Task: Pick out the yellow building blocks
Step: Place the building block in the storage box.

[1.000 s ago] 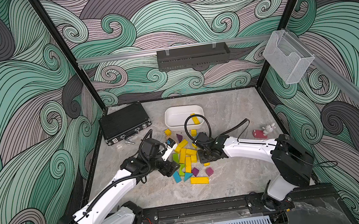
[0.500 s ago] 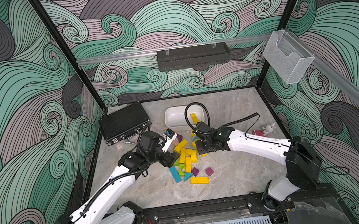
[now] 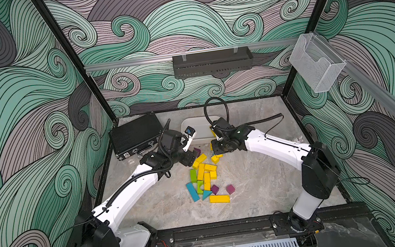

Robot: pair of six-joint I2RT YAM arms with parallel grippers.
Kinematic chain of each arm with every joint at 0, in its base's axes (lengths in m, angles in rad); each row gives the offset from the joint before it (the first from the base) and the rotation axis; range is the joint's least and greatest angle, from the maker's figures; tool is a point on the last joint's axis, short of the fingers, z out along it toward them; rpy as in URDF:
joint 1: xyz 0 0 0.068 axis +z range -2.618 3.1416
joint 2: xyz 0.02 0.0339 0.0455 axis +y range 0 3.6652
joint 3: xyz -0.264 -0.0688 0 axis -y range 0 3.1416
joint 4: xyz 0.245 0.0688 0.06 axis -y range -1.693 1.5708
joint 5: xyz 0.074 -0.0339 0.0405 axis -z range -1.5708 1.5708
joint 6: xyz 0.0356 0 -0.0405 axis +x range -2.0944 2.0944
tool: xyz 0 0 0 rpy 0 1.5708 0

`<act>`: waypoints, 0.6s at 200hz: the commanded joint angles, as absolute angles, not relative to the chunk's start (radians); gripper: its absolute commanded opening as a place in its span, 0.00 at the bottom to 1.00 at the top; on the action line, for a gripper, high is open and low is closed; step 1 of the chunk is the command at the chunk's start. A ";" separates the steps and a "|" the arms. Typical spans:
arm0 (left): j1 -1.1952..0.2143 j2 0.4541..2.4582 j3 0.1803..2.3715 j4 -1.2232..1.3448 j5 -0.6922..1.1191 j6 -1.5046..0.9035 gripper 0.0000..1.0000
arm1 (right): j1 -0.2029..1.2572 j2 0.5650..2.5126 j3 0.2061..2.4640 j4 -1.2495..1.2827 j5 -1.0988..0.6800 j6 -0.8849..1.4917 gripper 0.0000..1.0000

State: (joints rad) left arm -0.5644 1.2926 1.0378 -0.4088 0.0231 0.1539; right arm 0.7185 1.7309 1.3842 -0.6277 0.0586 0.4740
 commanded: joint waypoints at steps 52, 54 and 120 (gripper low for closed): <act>-0.495 1.439 1.163 -0.306 0.040 0.195 0.80 | 0.671 1.935 1.632 -0.642 -0.003 0.452 0.14; -0.493 1.447 1.167 -0.305 0.038 0.195 0.80 | 0.670 1.942 1.638 -0.642 -0.004 0.452 0.14; -0.402 1.639 1.352 -0.378 0.212 0.158 0.78 | 0.622 2.119 1.854 -0.661 -0.032 0.437 0.16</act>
